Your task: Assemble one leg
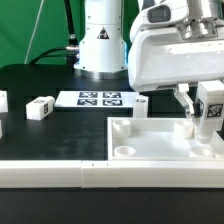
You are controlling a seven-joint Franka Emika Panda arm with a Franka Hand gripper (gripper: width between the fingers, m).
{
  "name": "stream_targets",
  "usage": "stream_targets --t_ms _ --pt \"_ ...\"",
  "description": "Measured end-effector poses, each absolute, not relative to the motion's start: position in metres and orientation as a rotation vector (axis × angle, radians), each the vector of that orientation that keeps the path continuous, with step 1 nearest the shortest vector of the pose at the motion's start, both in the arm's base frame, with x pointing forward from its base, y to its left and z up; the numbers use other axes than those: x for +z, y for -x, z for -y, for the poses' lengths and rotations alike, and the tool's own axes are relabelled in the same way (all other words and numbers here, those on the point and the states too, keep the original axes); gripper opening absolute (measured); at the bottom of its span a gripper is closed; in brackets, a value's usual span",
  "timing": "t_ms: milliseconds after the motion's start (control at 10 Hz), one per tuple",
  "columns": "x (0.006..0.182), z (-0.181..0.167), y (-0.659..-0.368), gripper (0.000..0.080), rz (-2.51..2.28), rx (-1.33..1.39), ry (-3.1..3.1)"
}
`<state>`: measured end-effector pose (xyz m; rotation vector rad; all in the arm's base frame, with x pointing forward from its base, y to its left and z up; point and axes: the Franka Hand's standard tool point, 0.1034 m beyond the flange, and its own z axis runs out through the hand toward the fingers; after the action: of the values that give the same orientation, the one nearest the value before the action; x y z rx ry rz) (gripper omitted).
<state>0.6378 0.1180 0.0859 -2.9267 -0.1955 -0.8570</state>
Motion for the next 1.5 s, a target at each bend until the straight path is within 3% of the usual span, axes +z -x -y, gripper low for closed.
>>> stream_targets --t_ms 200,700,1100,1200,1300,1400,1500 --pt "0.072 -0.117 -0.634 0.029 0.193 -0.848 2.932" --pt "0.057 -0.115 -0.63 0.029 0.186 -0.866 2.933" --pt "0.054 -0.115 -0.631 0.029 0.182 -0.909 2.922" --pt "0.051 -0.115 -0.629 0.0429 0.183 -0.889 2.927" --pt "0.051 -0.115 -0.629 0.0429 0.184 -0.887 2.928" --pt "0.05 -0.115 -0.629 0.0562 0.184 -0.884 2.929" --pt "0.05 -0.115 -0.629 0.0622 0.184 -0.883 2.929"
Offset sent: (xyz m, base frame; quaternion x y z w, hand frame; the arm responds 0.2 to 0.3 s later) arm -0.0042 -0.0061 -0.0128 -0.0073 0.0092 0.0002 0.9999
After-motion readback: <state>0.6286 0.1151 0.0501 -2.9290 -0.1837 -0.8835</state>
